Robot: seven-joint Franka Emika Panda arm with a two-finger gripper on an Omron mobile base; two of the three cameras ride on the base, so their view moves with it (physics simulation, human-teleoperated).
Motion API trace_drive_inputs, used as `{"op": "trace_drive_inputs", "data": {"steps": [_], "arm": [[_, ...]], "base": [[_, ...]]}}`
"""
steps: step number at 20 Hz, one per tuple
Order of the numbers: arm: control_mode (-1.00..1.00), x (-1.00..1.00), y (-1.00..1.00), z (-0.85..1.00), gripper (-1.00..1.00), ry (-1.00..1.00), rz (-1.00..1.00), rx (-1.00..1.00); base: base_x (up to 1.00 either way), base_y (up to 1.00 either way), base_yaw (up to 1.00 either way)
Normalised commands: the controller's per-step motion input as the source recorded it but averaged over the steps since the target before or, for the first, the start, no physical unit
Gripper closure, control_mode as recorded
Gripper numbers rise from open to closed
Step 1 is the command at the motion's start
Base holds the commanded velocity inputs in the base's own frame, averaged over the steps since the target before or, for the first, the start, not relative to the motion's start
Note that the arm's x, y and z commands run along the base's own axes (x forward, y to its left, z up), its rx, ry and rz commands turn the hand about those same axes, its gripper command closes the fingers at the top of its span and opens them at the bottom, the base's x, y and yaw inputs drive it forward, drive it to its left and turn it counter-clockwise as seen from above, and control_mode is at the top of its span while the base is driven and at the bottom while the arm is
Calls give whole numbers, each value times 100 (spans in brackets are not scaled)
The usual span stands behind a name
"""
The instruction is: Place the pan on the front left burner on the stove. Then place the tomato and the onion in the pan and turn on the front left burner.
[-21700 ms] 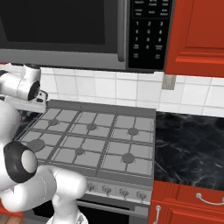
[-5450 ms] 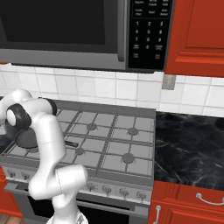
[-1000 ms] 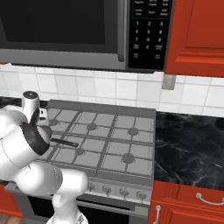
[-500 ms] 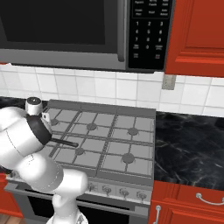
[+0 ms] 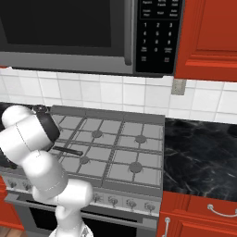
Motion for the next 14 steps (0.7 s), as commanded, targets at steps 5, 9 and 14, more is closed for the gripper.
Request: {"op": "trace_drive_inputs", "data": {"steps": [5, 9, 14], "arm": [[-100, 11, 0, -31, 100, 0, 0, 0], [-100, 0, 0, -19, 100, 1, 0, 0], [-100, 0, 5, -23, 100, 1, 0, 0]], "base": [[0, 0, 0], [0, 0, 0], [0, 0, 0]]}}
